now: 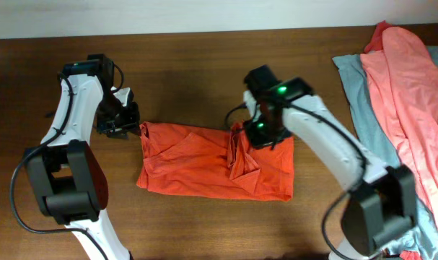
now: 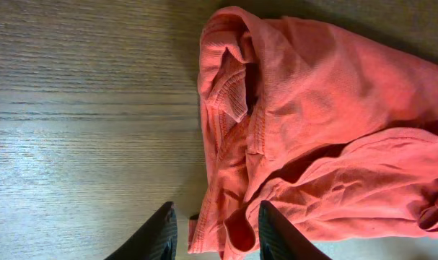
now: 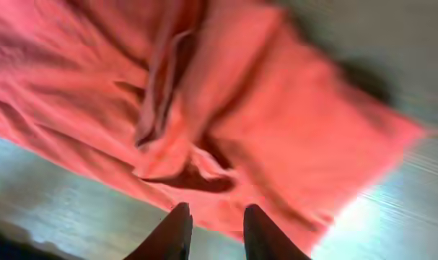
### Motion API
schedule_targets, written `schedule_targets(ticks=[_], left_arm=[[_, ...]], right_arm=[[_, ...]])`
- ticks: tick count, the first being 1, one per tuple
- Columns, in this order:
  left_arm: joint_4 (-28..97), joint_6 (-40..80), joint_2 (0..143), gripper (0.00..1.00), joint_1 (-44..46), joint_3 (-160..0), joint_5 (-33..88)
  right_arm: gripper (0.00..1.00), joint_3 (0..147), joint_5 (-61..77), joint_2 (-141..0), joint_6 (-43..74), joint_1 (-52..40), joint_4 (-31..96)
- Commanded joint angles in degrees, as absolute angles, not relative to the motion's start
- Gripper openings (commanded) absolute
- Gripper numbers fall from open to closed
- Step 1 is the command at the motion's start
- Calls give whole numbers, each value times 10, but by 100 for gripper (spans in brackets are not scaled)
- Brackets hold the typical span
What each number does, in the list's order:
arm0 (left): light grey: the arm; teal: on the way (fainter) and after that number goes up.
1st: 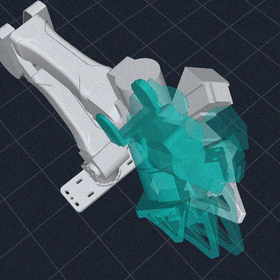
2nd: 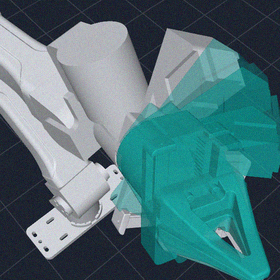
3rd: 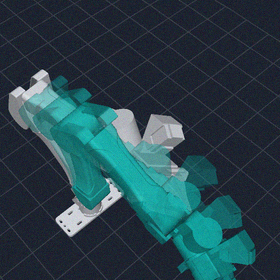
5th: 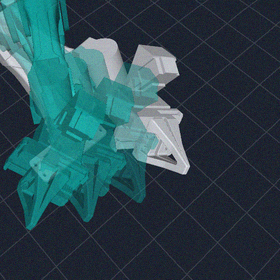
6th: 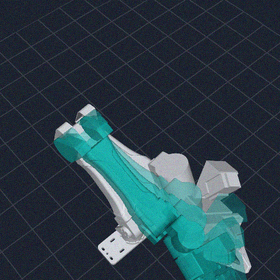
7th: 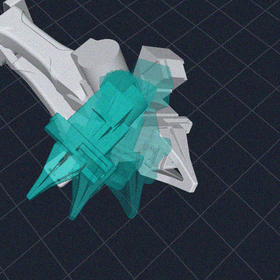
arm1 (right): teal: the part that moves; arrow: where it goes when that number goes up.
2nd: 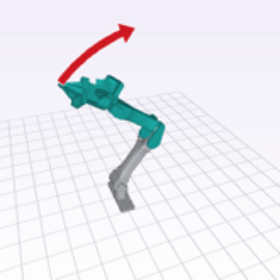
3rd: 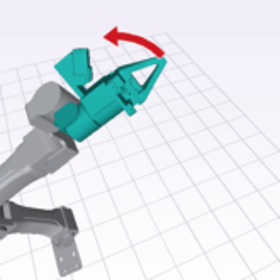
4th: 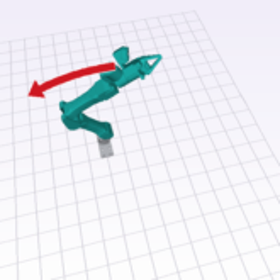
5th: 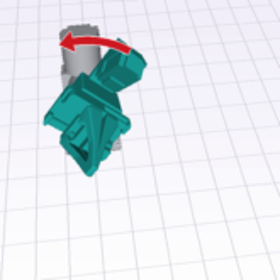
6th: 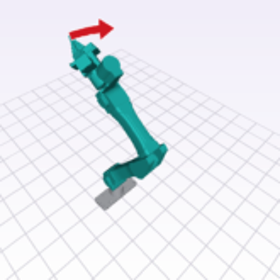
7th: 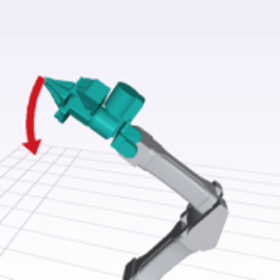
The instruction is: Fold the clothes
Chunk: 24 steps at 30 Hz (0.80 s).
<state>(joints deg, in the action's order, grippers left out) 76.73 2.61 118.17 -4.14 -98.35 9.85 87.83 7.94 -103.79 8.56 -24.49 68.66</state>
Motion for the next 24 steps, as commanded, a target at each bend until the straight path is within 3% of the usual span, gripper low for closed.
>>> schedule_targets(ticks=[1, 11, 24], left_arm=[[771, 27, 1169, 37, -40, -993, 100], [776, 27, 1169, 37, -40, -993, 100], [779, 19, 1169, 37, -40, -993, 100]], right_arm=[[27, 886, 52, -1018, 86, -219, 703], [21, 745, 61, -1052, 115, -227, 580], [21, 684, 148, -1054, 114, -368, 425]])
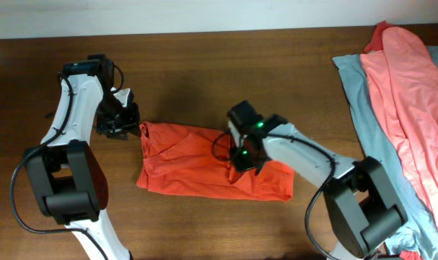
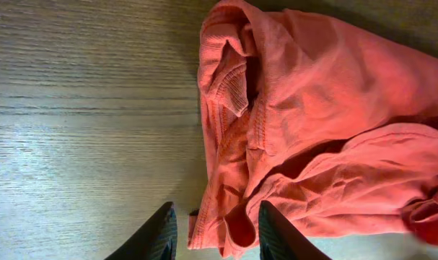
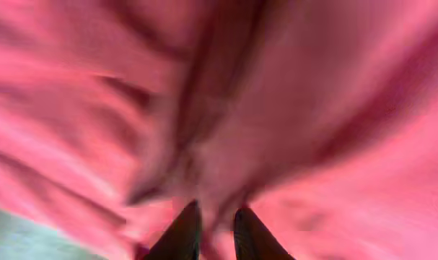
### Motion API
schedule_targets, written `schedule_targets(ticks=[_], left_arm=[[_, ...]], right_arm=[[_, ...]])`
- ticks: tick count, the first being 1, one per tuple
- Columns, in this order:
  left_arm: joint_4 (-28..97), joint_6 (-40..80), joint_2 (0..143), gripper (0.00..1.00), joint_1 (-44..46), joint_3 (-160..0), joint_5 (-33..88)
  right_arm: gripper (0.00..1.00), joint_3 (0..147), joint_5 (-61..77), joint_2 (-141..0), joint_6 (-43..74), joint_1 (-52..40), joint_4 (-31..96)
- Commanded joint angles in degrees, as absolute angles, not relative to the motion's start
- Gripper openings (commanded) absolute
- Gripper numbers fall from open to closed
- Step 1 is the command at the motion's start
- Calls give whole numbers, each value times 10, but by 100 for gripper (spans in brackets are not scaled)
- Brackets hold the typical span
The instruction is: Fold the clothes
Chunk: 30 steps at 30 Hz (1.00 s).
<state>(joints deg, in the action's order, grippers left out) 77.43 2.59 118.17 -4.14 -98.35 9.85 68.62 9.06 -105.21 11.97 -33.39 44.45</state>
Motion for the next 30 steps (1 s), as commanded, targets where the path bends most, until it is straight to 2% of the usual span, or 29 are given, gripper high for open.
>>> schedule_targets(ticks=[1, 3, 6, 12, 19, 21, 24, 26, 30], left_arm=[[781, 17, 1169, 37, -40, -993, 101], [781, 17, 1169, 37, -40, -993, 100], [783, 17, 1169, 37, -40, -993, 100], [783, 17, 1169, 37, -40, -993, 100], [782, 17, 1169, 37, -40, -993, 100], [783, 17, 1169, 55, -40, -993, 100], [782, 15, 1169, 71, -40, -993, 100], [778, 1, 1169, 73, -40, -990, 100], [759, -10, 1170, 75, -40, -966, 103]], right_arm=[[22, 684, 173, -1054, 102, -377, 414], [22, 685, 206, -1054, 92, -398, 392], [20, 689, 186, -1053, 93, -400, 406], [18, 748, 83, -1007, 93, -360, 505], [19, 765, 51, -967, 93, -299, 516], [19, 765, 40, -969, 94, -280, 544], [20, 765, -27, -969, 108, -251, 595], [23, 765, -58, -969, 114, -227, 627], [24, 765, -63, -969, 114, -176, 669]])
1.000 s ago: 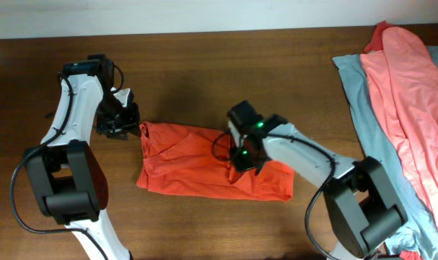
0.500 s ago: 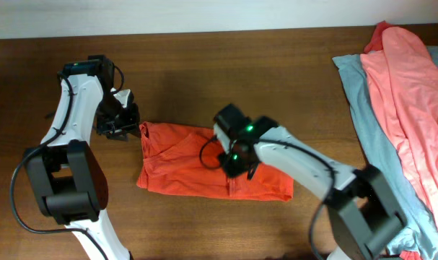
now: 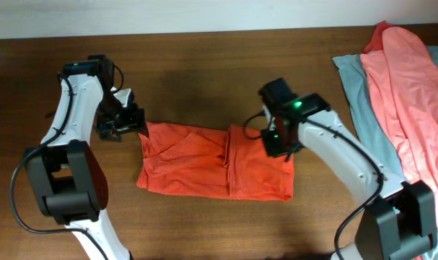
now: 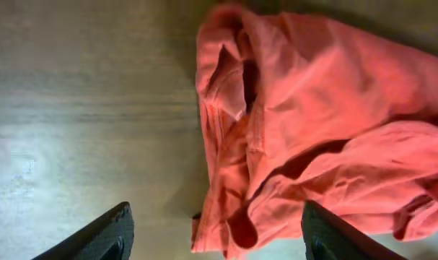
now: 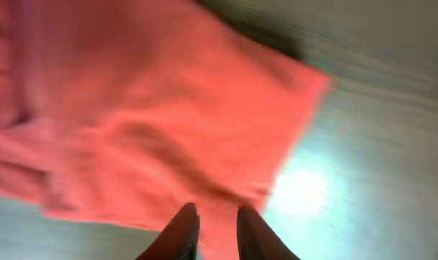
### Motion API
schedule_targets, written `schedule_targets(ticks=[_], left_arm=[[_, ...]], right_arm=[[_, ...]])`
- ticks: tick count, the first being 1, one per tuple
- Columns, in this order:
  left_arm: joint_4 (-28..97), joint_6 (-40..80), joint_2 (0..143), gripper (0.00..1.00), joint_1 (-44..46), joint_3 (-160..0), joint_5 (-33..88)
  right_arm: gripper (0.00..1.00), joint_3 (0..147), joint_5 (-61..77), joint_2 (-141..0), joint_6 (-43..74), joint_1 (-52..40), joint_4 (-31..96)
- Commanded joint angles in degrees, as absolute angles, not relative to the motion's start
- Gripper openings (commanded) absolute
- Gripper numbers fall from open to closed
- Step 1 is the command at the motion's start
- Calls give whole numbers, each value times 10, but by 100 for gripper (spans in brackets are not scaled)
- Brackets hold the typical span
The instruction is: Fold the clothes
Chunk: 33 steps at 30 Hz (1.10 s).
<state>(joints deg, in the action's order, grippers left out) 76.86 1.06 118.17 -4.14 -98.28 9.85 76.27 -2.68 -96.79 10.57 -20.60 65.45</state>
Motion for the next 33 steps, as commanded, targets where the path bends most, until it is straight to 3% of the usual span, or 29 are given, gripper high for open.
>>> schedule_targets(ticks=[1, 15, 19, 23, 27, 30, 33], left_arm=[[750, -13, 1170, 75, -40, -950, 109], [611, -70, 1171, 74, -40, -779, 218], [576, -70, 1171, 69, -35, -745, 239], [562, -77, 1171, 44, -27, -733, 261], [561, -76, 1171, 9, -30, -735, 261], [572, -73, 1167, 1, -44, -746, 245], [607, -40, 1153, 1, -80, -782, 171]], right_arm=[[24, 765, -63, -969, 114, -163, 676], [25, 765, -60, -969, 114, -138, 682], [24, 765, -60, -969, 114, -138, 684], [24, 765, -61, -969, 114, -138, 688], [24, 765, -61, -969, 114, -138, 692], [24, 765, -63, -969, 114, -138, 693], [24, 765, -63, -969, 114, -135, 693]])
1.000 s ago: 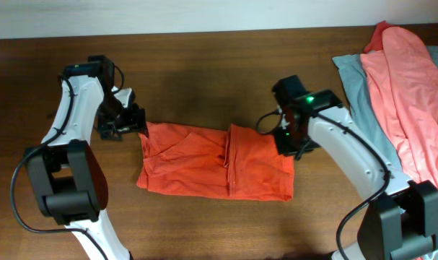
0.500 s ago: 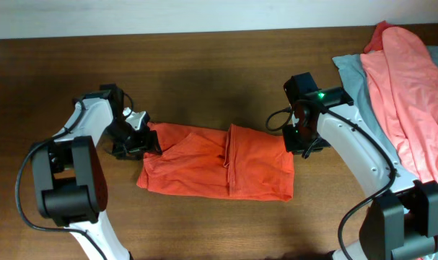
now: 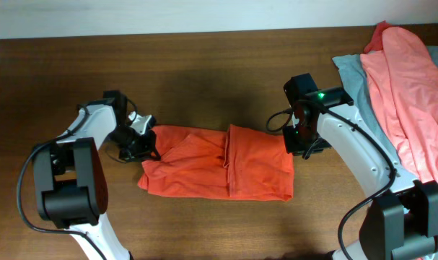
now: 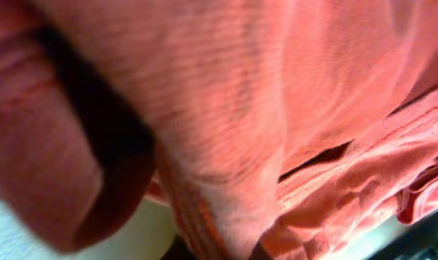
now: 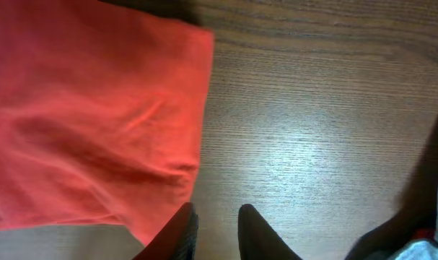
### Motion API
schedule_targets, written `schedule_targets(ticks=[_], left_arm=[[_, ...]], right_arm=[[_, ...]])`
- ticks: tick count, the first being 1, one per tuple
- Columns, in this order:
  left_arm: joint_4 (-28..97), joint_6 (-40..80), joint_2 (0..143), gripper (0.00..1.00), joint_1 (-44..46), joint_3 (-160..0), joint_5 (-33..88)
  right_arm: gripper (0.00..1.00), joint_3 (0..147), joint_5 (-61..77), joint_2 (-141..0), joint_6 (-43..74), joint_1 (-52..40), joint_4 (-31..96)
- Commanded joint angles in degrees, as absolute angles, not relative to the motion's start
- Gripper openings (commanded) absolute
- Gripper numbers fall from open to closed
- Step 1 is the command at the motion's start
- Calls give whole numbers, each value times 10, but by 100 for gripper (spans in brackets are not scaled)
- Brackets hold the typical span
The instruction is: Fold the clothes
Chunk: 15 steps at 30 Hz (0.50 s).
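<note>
An orange shirt (image 3: pixel 219 162) lies partly folded in the middle of the wooden table, its right half flat with a crease down the middle. My left gripper (image 3: pixel 143 147) sits at the shirt's left edge. In the left wrist view orange cloth (image 4: pixel 240 108) fills the frame and runs down between the dark fingers of the left gripper (image 4: pixel 215 253), which looks shut on it. My right gripper (image 3: pixel 300 143) hovers just off the shirt's upper right corner. In the right wrist view the right gripper (image 5: pixel 215 231) is shut over bare wood, with the shirt's edge (image 5: pixel 81 108) to its left.
A heap of clothes lies at the table's right end: a salmon-pink garment (image 3: pixel 410 94) on top of a grey-blue one (image 3: pixel 359 94), whose corner shows in the right wrist view. Bare wood (image 3: pixel 204 65) surrounds the shirt.
My left gripper was wide open beside the shirt's upper left corner; now it is down at the left edge with cloth between its fingers. My right gripper has moved right, off the shirt.
The shirt's middle was first bunched up, with my right gripper over it and my left waiting at the left corner. Then the right gripper was low on that bunch. Later the right half lay flat and the left gripper stood wide open. Now the left holds the left edge.
</note>
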<state>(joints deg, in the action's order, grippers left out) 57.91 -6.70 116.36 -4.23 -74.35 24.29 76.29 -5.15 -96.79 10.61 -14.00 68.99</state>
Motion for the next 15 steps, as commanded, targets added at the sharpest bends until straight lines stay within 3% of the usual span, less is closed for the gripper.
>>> schedule_targets(ticks=[1, 8, 15], left_arm=[[622, -35, 1147, 0, -93, -800, 152], [736, -30, 1135, 1, -193, -983, 136], [860, -28, 1135, 0, -158, -1086, 137]], right_arm=[[25, 765, -63, -969, 114, -132, 693], [24, 765, -63, -969, 114, -98, 698], [25, 765, -63, -969, 109, -89, 699]])
